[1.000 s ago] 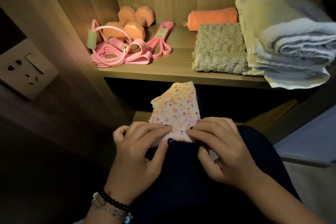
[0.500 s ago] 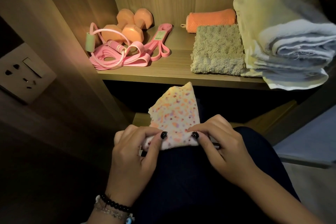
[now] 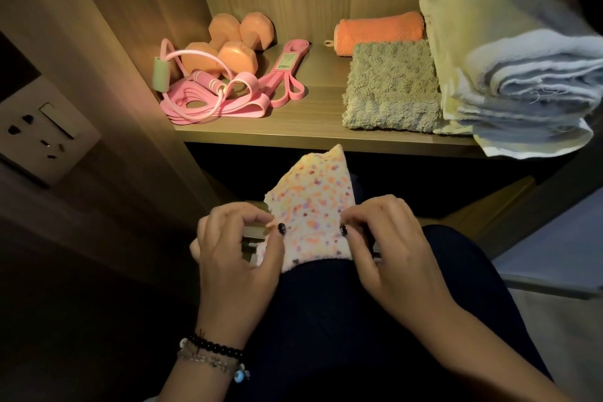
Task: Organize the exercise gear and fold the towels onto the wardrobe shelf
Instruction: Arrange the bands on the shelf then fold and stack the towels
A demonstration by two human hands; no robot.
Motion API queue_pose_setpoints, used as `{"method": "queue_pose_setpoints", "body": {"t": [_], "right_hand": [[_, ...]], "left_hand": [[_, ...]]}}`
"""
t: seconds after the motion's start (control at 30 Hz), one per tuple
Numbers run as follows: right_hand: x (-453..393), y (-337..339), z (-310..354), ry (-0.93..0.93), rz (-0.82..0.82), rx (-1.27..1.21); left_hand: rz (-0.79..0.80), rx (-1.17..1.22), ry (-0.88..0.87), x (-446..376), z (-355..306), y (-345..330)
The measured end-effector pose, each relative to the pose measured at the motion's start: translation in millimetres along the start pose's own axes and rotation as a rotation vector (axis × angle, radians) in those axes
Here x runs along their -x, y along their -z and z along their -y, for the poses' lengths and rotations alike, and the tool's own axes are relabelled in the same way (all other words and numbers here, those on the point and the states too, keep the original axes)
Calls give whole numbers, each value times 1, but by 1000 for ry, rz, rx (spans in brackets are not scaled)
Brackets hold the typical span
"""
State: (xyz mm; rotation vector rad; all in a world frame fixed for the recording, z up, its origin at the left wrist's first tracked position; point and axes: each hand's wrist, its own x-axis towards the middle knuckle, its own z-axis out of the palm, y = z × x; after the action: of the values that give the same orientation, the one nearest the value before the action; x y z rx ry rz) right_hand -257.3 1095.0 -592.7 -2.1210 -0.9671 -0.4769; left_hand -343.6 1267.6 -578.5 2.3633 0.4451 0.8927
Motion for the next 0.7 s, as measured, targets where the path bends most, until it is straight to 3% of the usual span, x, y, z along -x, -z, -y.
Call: {"method": "queue_pose_setpoints", "body": {"t": [0.1,0.2,0.47,0.7], "right_hand": [[4,1,-2,146,47,122],[7,5,-6,178,41,102],[14,13,-16,135,156,-64],[6,15,-11,94,137,-80]], "left_hand": [[16,-8,-257,1,4,2],[67,52,-362,5,7,4],[240,169,-263,12,6,12],[170,195,-222,11,4,11]]}}
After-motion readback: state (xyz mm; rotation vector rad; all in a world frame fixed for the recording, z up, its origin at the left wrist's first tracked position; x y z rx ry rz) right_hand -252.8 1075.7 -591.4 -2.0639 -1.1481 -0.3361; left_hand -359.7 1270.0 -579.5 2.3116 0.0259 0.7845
